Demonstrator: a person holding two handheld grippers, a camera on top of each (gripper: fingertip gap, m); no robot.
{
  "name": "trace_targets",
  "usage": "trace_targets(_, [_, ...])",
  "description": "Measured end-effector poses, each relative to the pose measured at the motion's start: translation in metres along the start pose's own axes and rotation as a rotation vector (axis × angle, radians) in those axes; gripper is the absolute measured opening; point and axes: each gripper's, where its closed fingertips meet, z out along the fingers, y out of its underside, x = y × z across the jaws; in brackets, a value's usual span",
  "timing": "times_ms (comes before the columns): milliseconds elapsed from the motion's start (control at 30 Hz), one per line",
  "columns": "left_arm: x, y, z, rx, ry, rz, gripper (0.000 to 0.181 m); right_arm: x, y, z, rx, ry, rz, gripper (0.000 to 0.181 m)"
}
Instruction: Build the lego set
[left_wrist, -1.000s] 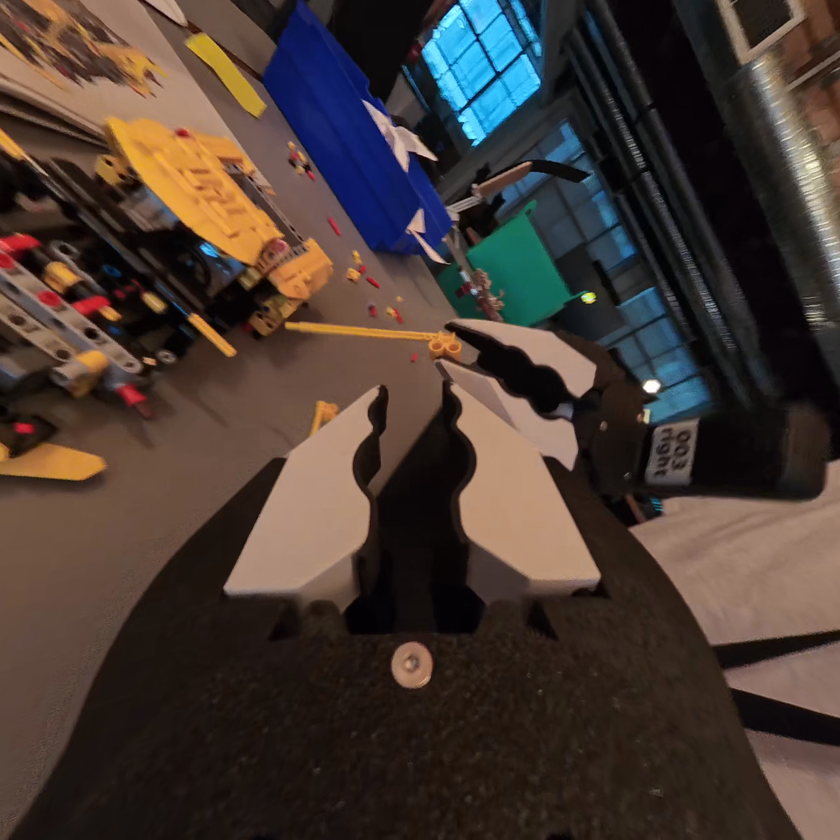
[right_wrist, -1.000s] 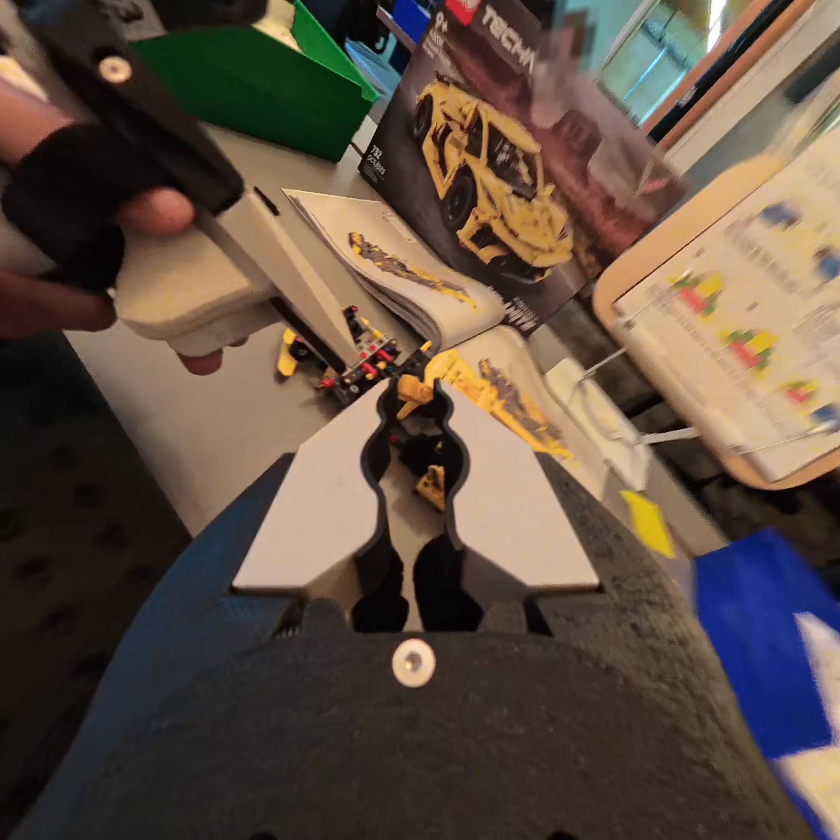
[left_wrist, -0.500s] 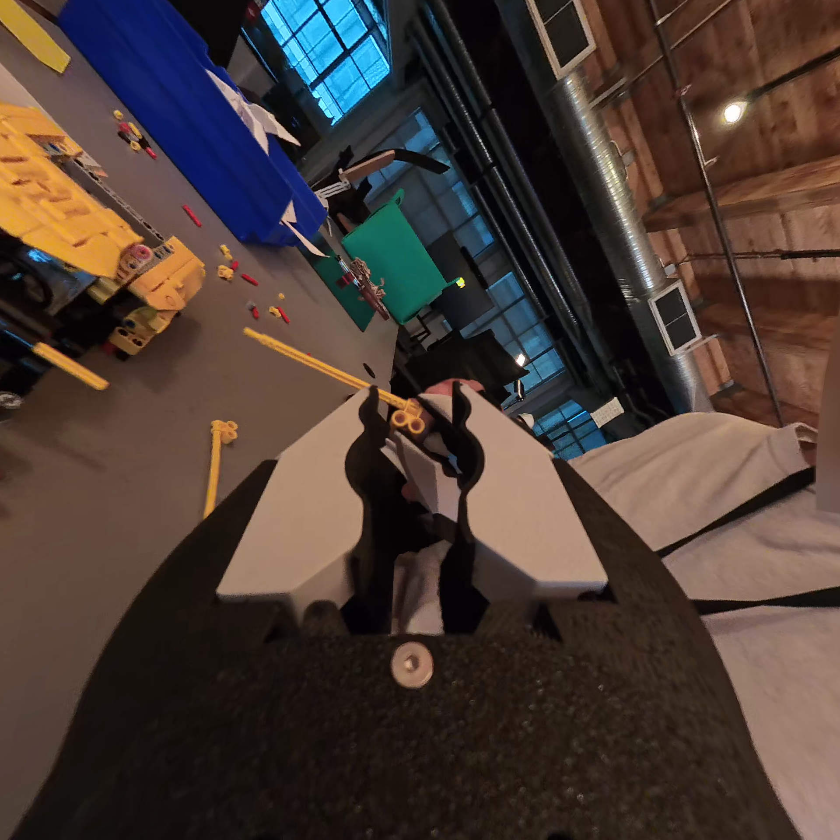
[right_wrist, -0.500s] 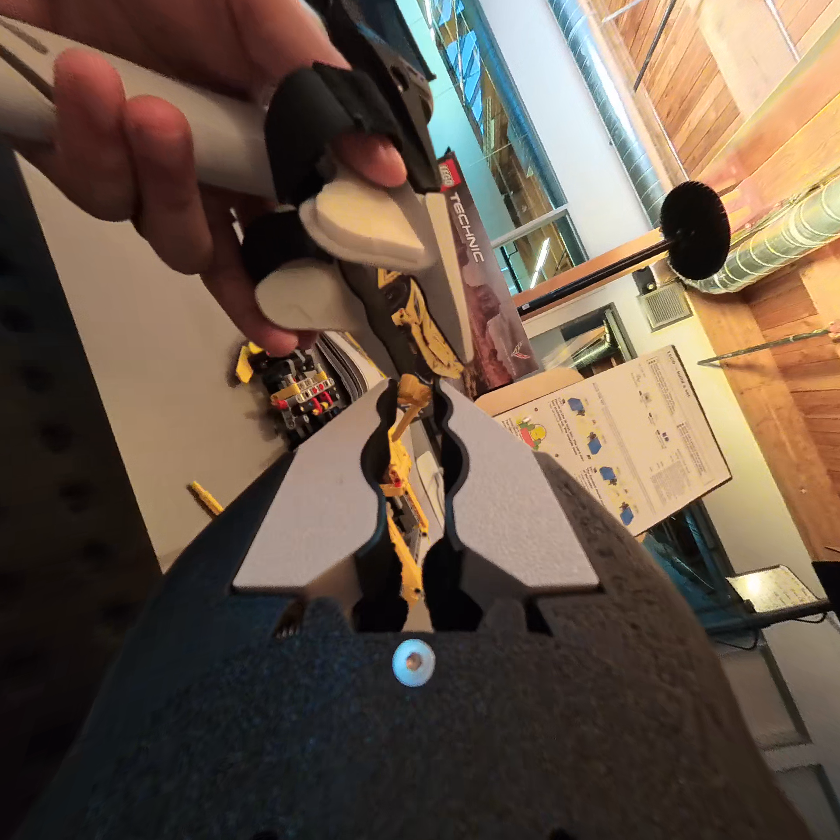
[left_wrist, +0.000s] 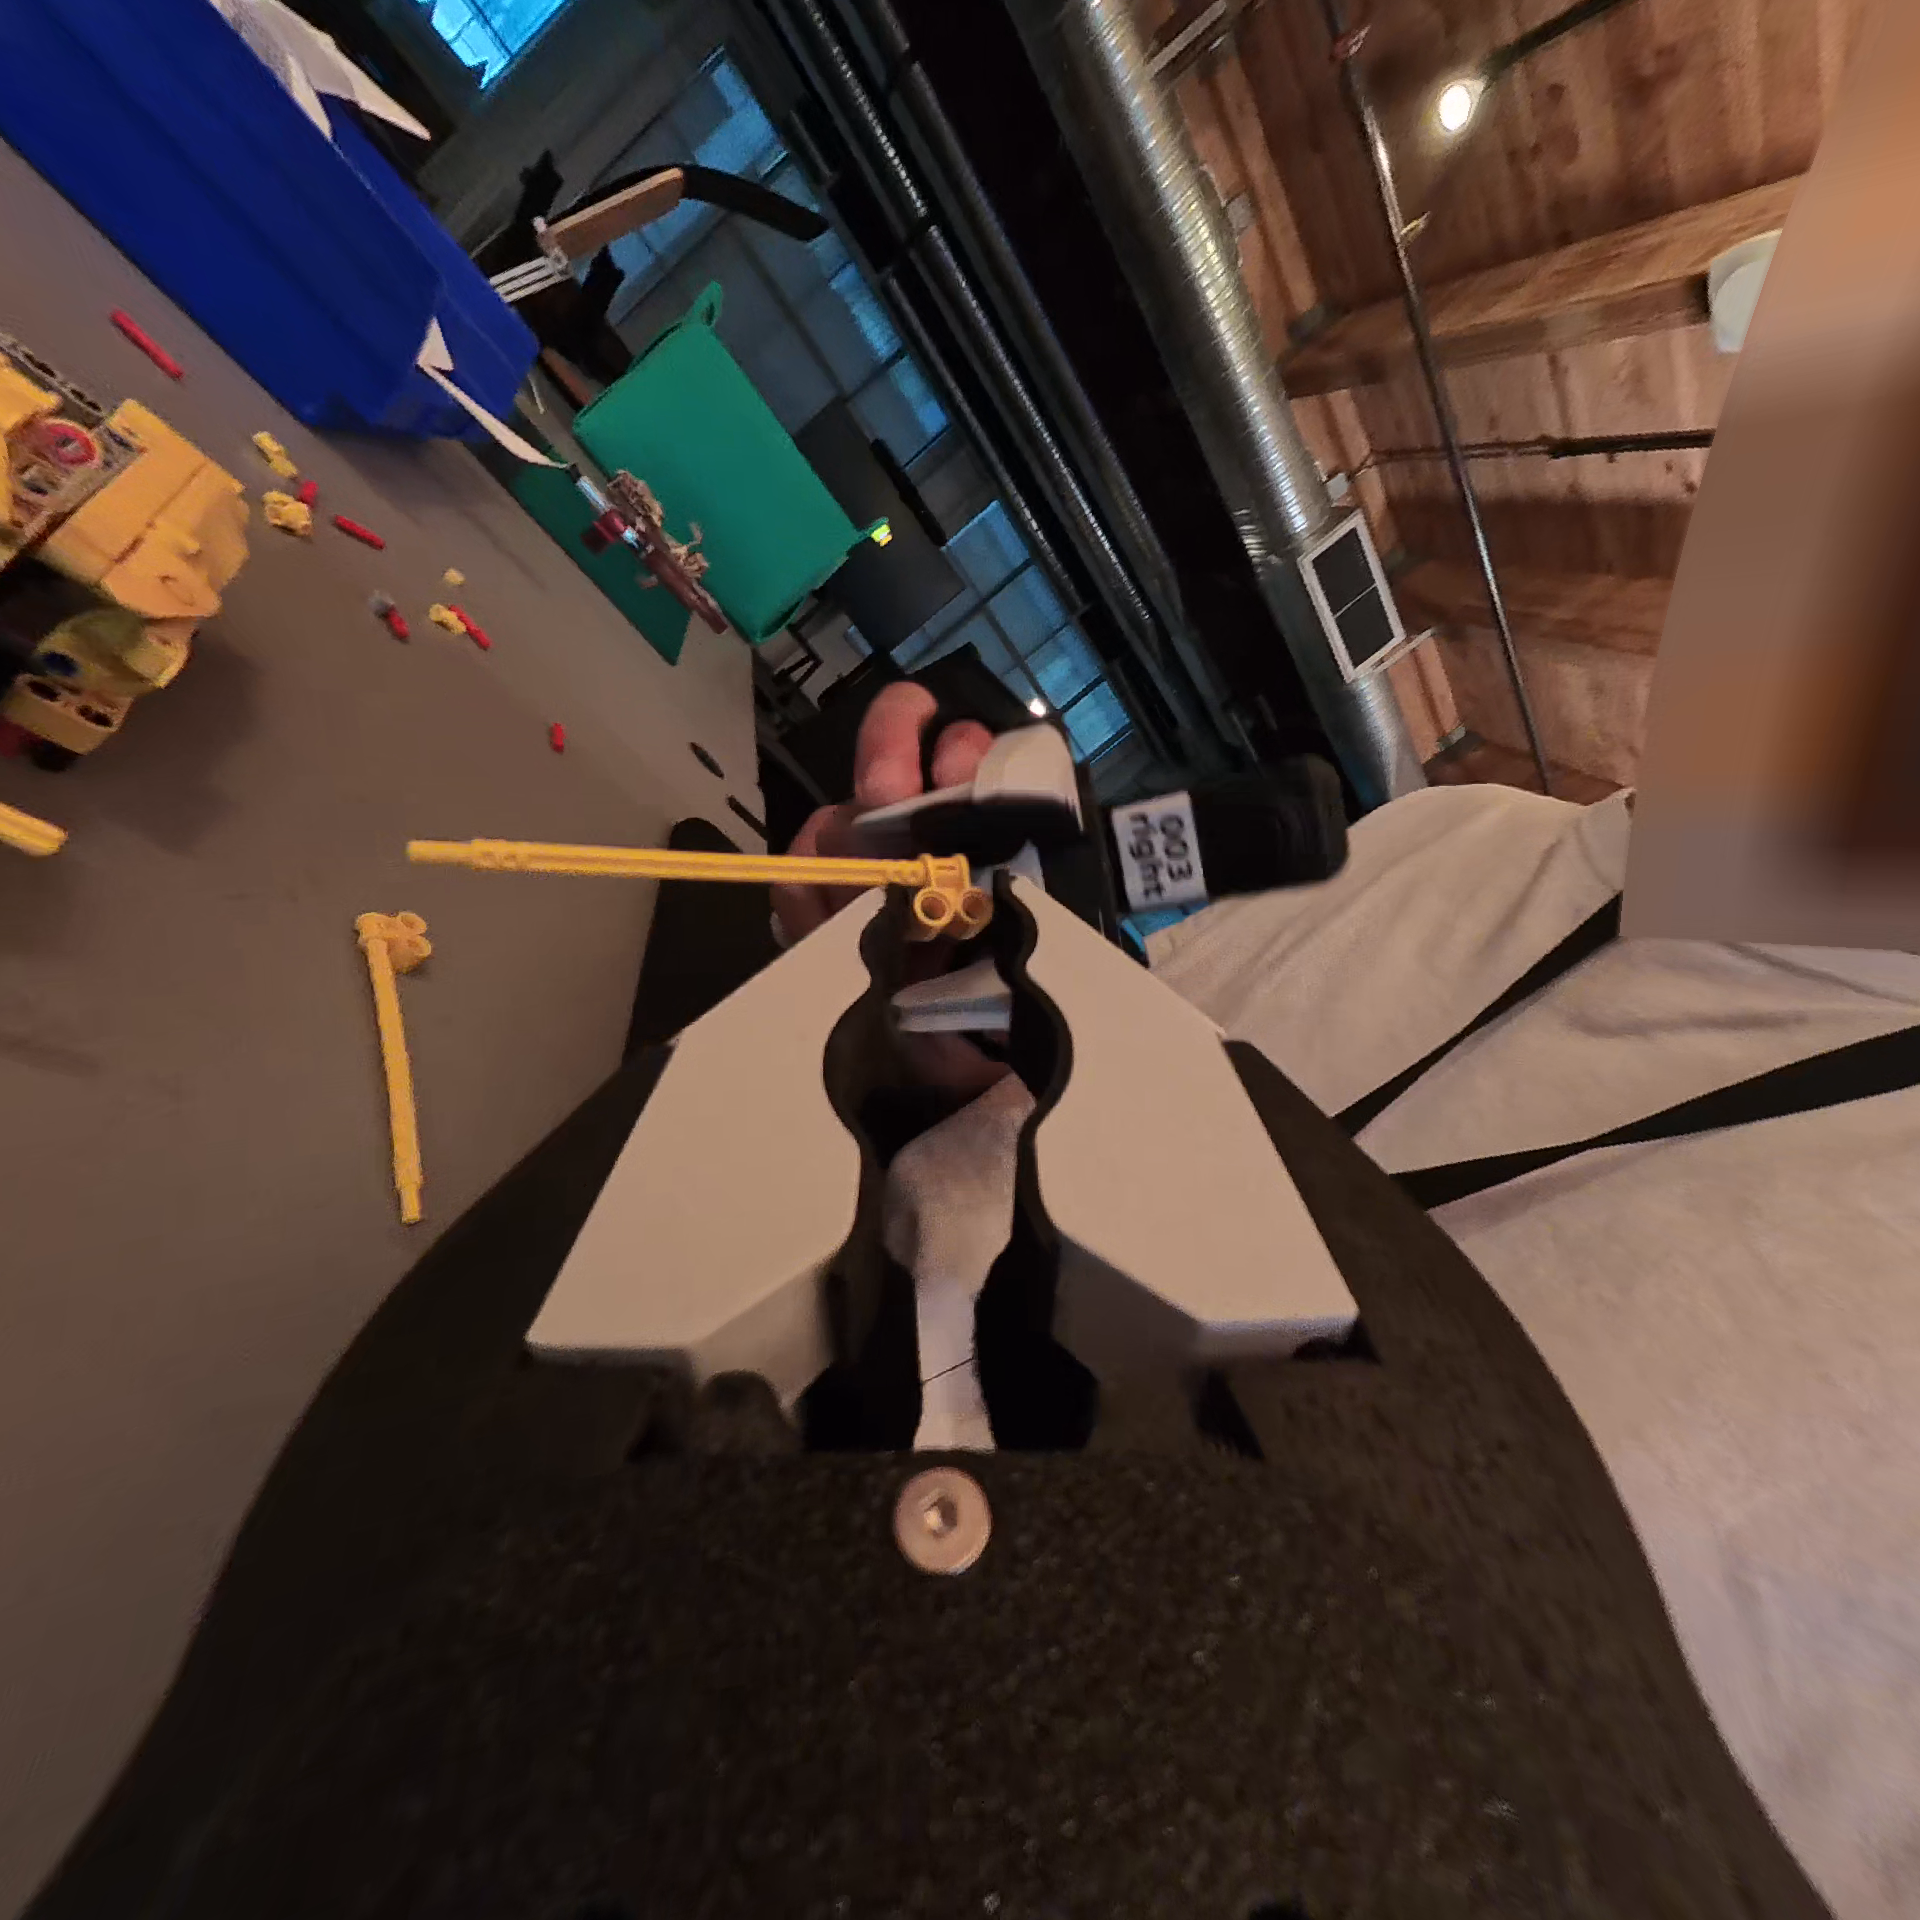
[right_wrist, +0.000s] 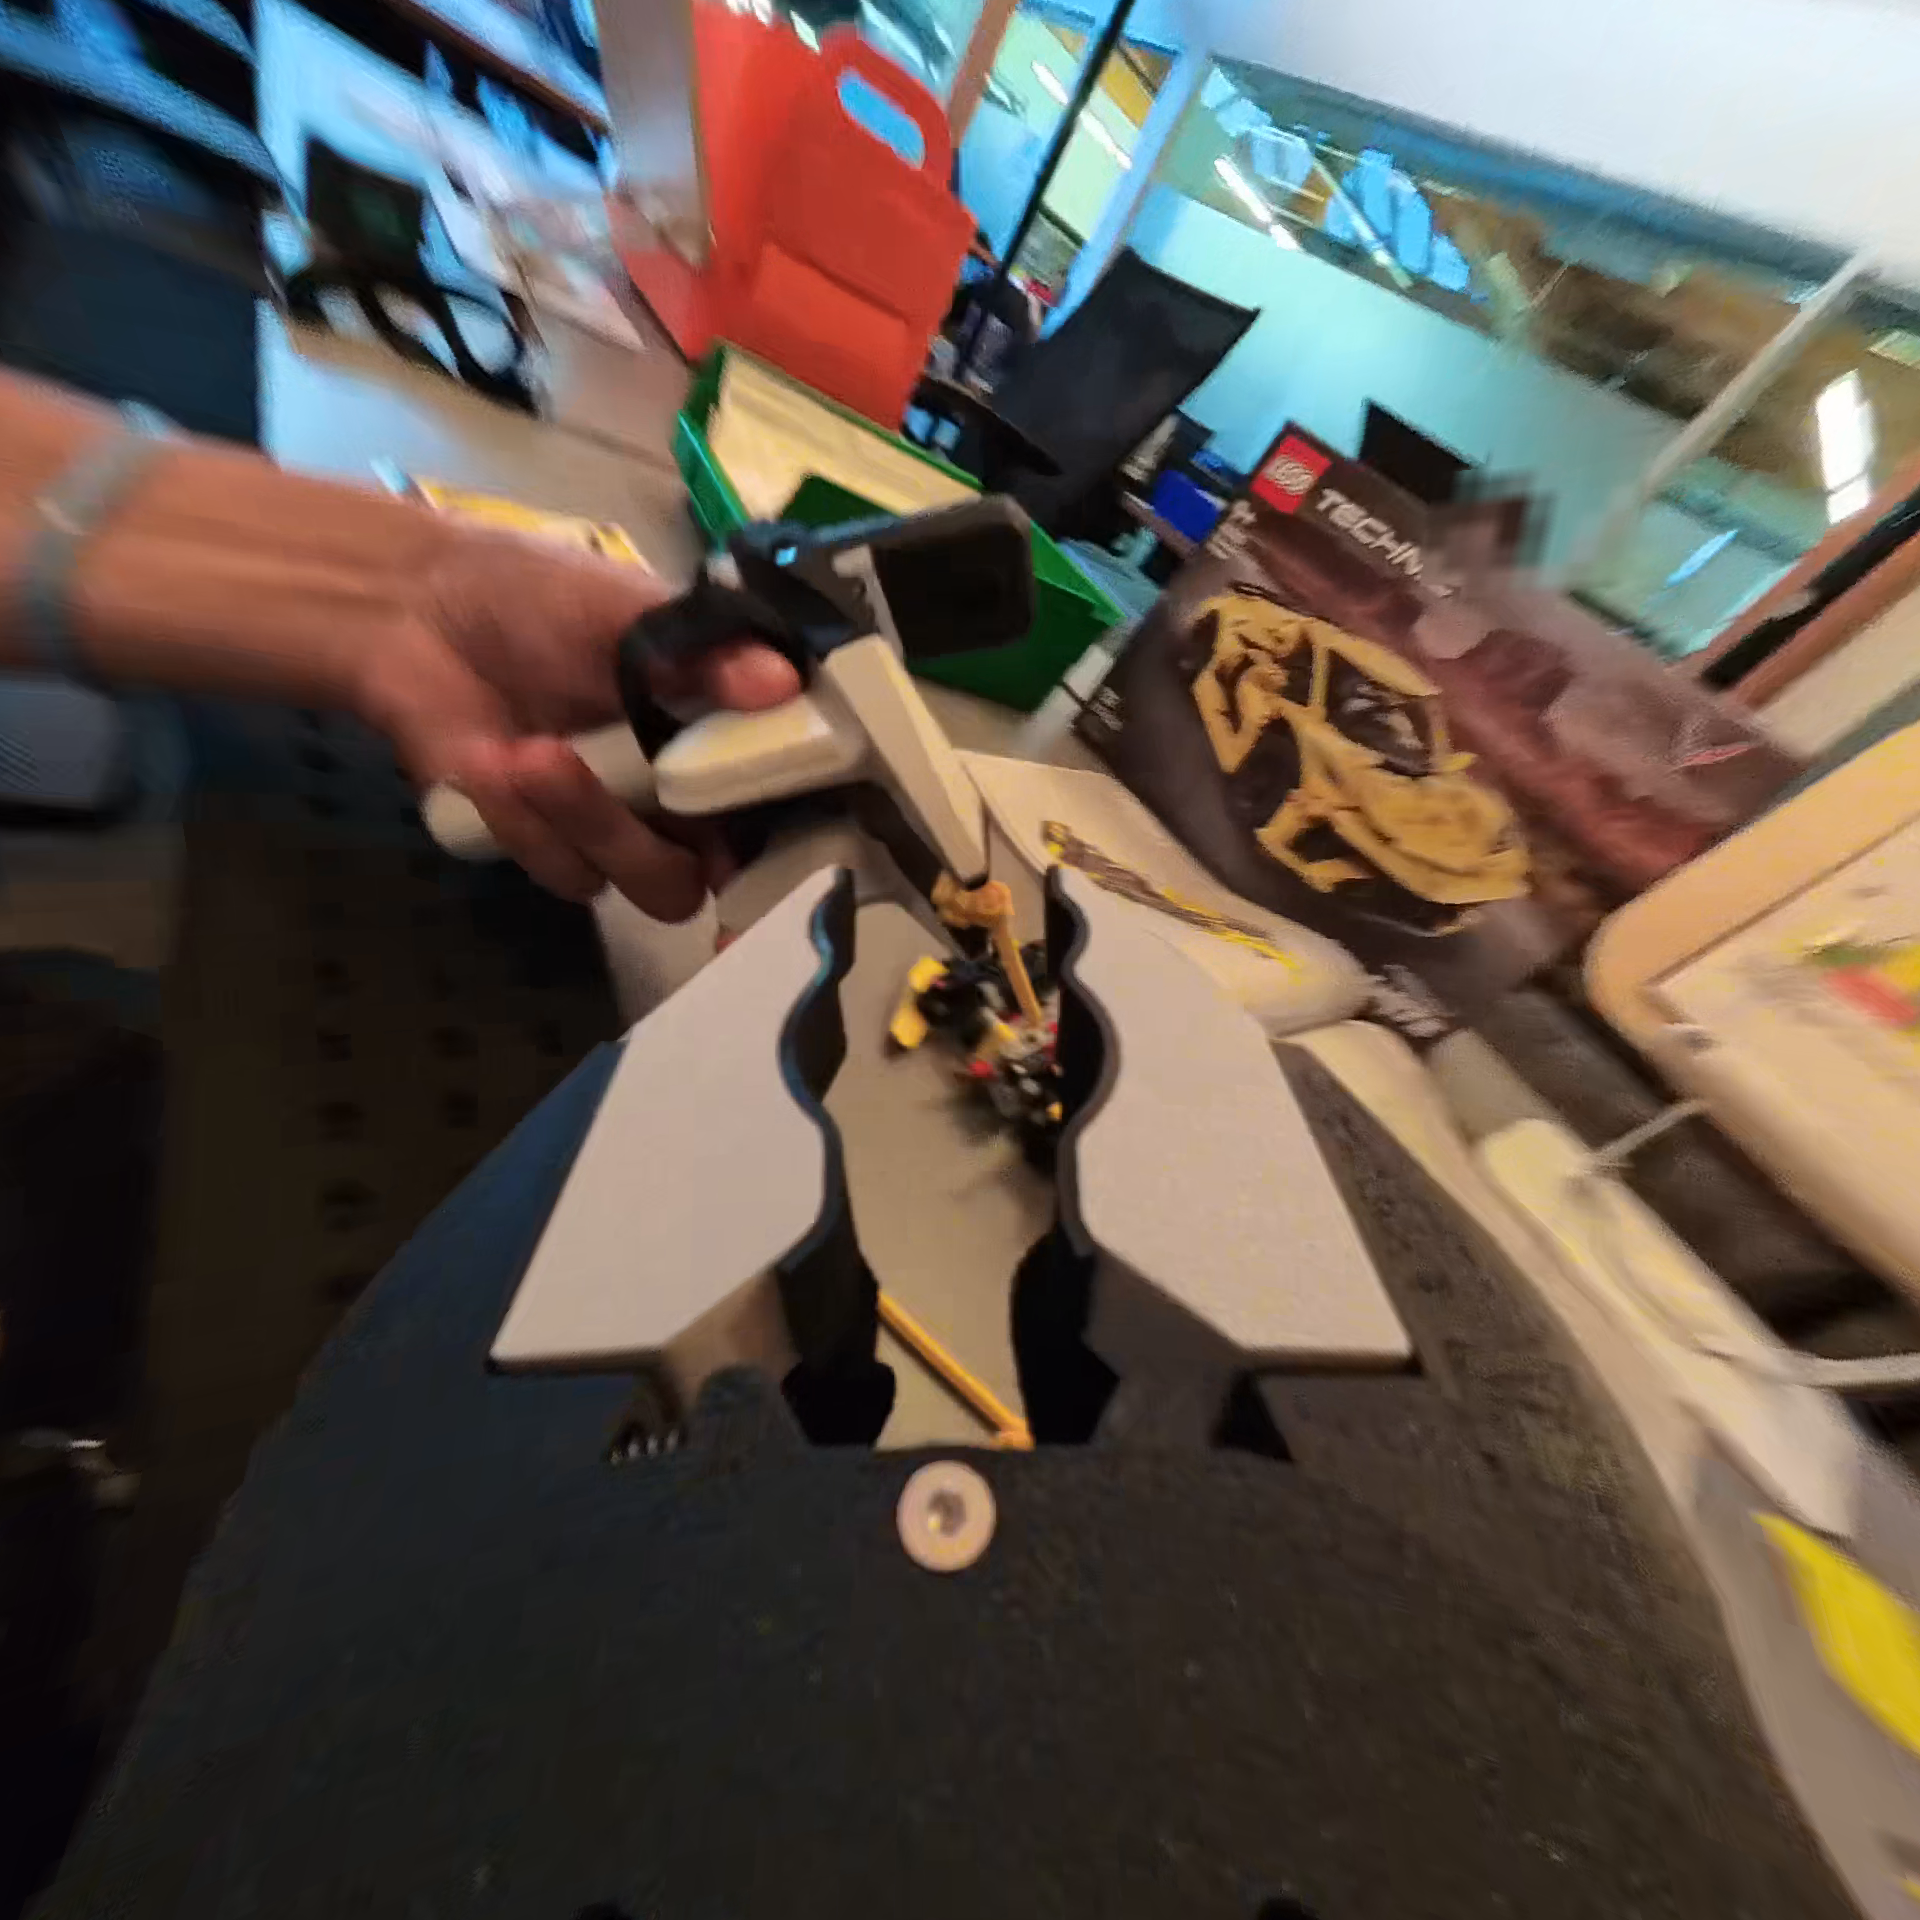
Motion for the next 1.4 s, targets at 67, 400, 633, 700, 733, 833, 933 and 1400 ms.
trace_targets(67, [0.008,-0.002,-0.002,0.017,0.059,-0.02,0.015,0.007,-0.01,-0.008,0.078,-0.103,0.136,0.043])
trace_targets(400, [0.06,0.013,0.002,-0.109,0.439,-0.243,0.016,-0.001,-0.013,-0.014,0.148,-0.619,0.086,0.025])
trace_targets(633, [0.059,0.032,0.007,-0.207,0.41,-0.25,0.016,-0.032,0.004,-0.02,0.042,-0.843,0.086,0.004])
trace_targets(700, [0.045,0.026,0.005,-0.175,0.312,-0.204,0.017,-0.026,0.014,-0.016,-0.03,-0.822,0.08,0.003])
trace_targets(733, [0.034,0.02,0.002,-0.148,0.236,-0.166,0.017,-0.023,0.022,-0.014,-0.09,-0.819,0.091,0.003])
trace_targets(833, [-0.008,0.001,-0.012,-0.079,-0.096,0.039,0.028,-0.01,0.046,-0.012,-0.296,-0.828,0.188,0.003])
trace_targets(933, [-0.026,-0.004,-0.027,-0.115,-0.32,0.279,0.029,0.002,0.068,-0.009,-0.474,-0.808,0.227,0.003])
trace_targets(1400, [-0.053,0.026,-0.012,-0.351,-0.518,0.566,0.004,-0.006,0.073,0.001,-0.561,-1.005,0.316,0.003])
